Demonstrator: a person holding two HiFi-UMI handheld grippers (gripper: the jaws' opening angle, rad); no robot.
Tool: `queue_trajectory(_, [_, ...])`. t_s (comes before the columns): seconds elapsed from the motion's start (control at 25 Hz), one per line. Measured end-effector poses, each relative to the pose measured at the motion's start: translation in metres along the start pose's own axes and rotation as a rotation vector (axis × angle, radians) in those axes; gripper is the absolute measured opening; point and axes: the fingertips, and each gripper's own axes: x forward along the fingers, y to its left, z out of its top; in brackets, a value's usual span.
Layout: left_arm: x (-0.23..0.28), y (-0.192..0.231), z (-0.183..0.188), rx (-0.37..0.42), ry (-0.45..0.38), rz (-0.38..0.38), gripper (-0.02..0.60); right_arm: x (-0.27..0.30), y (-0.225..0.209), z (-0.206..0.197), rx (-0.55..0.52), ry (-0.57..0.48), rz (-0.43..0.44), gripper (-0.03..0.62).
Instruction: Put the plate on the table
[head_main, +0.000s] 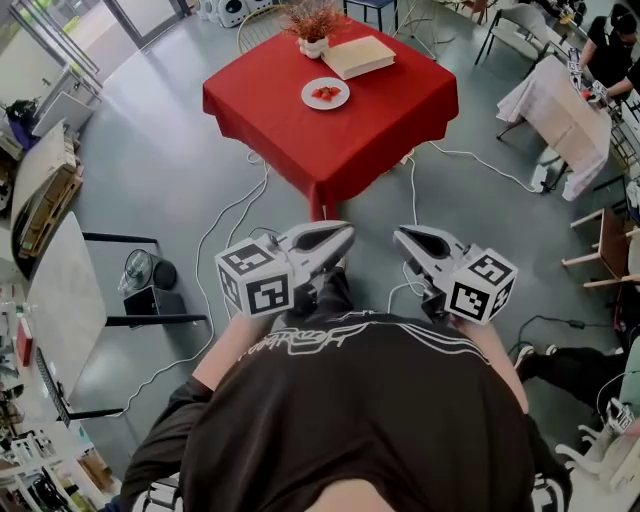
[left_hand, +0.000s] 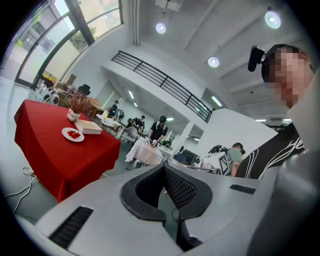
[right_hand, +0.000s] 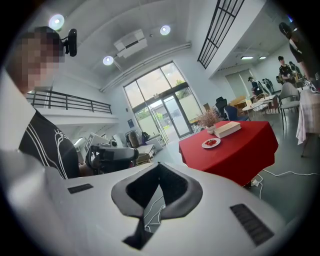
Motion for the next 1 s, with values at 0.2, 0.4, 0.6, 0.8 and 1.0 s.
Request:
queue_trajectory(0.2, [-0.001,-0.015,-0.006,0.008,0.003,0.008,0.006,-0.010,0.013,-0.004,-0.013,-0.003,0.019,0.008])
queue_trajectory(0.4, [-0.008,-0.026,-0.009,0.023,0.004,0.026,0.006,-0.012,0.025,-0.008,-0.006,-0.001,0.052,0.008])
queue_trajectory(0.6, [-0.020,-0.026,-0.008,0.016,-0.008,0.051,0.006,-0.008,0.033,-0.005,-0.015,-0.004,0.067,0.008])
queue_trajectory(0.8, [-0.032,-0.020,-0.008,0.001,-0.027,0.069,0.006,-0.001,0.034,-0.004,-0.003,-0.004,0.065,0.008])
queue_trajectory(1.0, [-0.038,-0.011,-0.011,0.018,-0.015,0.083,0.006,0.011,0.035,-0.008,0.001,0.000,0.064,0.008])
